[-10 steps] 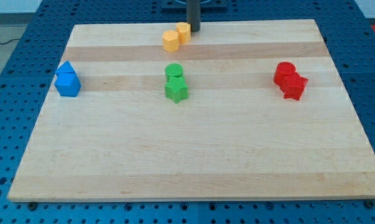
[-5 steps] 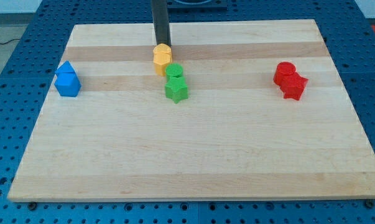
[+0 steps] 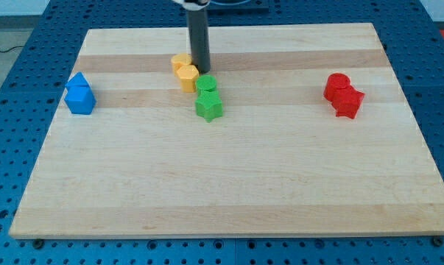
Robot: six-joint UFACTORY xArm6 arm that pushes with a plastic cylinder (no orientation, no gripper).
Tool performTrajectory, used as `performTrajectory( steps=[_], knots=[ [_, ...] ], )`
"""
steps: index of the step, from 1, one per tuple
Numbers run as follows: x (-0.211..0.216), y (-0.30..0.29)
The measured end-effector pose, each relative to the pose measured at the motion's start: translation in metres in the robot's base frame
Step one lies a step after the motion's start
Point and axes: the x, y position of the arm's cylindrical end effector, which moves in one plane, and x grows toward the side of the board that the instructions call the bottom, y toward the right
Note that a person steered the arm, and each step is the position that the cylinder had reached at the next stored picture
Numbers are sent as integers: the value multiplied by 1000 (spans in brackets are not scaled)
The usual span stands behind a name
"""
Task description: Move the yellow hexagon towards the blue cube
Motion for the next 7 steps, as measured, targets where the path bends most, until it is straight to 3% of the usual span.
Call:
performTrajectory(
  steps=[2,4,5,7],
  knots=[
    [37,-38],
    [42,6],
    [68,6],
    [81,-55]
  ],
)
